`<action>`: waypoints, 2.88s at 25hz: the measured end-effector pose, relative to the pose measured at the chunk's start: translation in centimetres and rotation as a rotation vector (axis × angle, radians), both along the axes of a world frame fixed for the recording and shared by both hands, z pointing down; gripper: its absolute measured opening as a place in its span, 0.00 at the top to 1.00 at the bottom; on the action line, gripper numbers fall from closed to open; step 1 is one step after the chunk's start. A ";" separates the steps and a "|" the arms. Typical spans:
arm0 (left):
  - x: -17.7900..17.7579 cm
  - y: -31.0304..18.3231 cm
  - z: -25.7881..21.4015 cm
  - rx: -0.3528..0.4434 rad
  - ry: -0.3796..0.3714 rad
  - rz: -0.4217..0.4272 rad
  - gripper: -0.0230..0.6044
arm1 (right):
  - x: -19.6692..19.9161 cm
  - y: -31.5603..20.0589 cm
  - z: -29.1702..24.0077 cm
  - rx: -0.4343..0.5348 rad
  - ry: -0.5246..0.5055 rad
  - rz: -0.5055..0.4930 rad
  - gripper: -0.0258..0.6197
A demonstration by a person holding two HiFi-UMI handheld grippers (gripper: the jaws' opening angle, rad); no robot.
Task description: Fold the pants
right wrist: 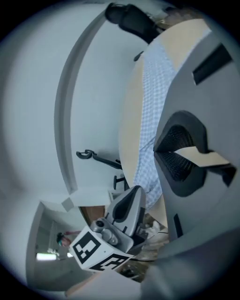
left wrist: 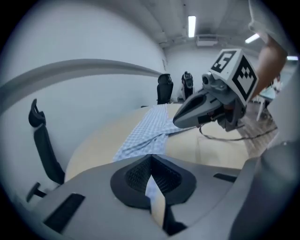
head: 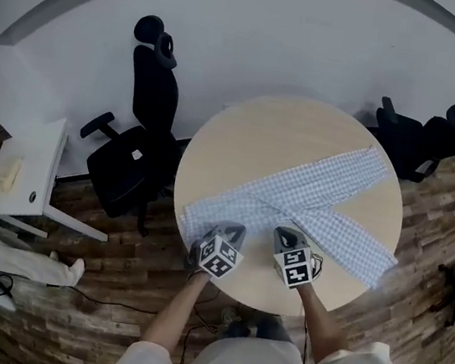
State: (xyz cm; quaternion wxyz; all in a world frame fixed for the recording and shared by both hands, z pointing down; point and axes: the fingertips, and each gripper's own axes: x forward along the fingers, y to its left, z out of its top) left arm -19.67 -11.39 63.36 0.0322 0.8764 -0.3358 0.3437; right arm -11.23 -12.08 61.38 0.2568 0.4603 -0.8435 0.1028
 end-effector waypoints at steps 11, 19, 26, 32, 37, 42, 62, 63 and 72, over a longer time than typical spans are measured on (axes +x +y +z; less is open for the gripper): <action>11.7 5.0 0.6 -0.109 0.195 0.179 0.91 | 13.7 9.5 1.8 -0.062 -0.148 0.402 0.91; 18.9 3.9 2.6 -0.072 0.071 0.312 0.91 | 25.2 13.3 5.4 -0.097 -0.009 0.543 0.91; 23.9 2.5 6.4 -0.026 -0.167 0.430 0.88 | 32.5 14.2 9.3 -0.156 0.245 0.392 0.77; 25.5 0.6 9.0 0.051 -0.393 0.580 0.71 | 35.0 13.1 11.3 -0.150 0.518 0.167 0.74; 25.7 -1.4 10.3 0.047 -0.464 0.594 0.71 | 34.9 12.5 12.2 -0.154 0.599 0.037 0.84; 26.4 -2.4 9.7 0.073 -0.447 0.567 0.90 | 35.9 11.7 10.8 -0.124 0.575 0.057 0.90; 28.8 -13.6 1.1 0.113 -0.261 0.271 0.90 | 43.3 -12.2 -2.0 0.200 0.749 -0.100 0.91; 28.8 -14.3 0.9 0.112 -0.259 0.252 0.90 | 43.2 -13.6 -2.3 0.208 0.750 -0.118 0.91; 27.2 -21.1 0.2 0.103 -0.243 0.114 0.90 | 41.4 -24.3 -2.9 0.242 0.765 -0.263 0.91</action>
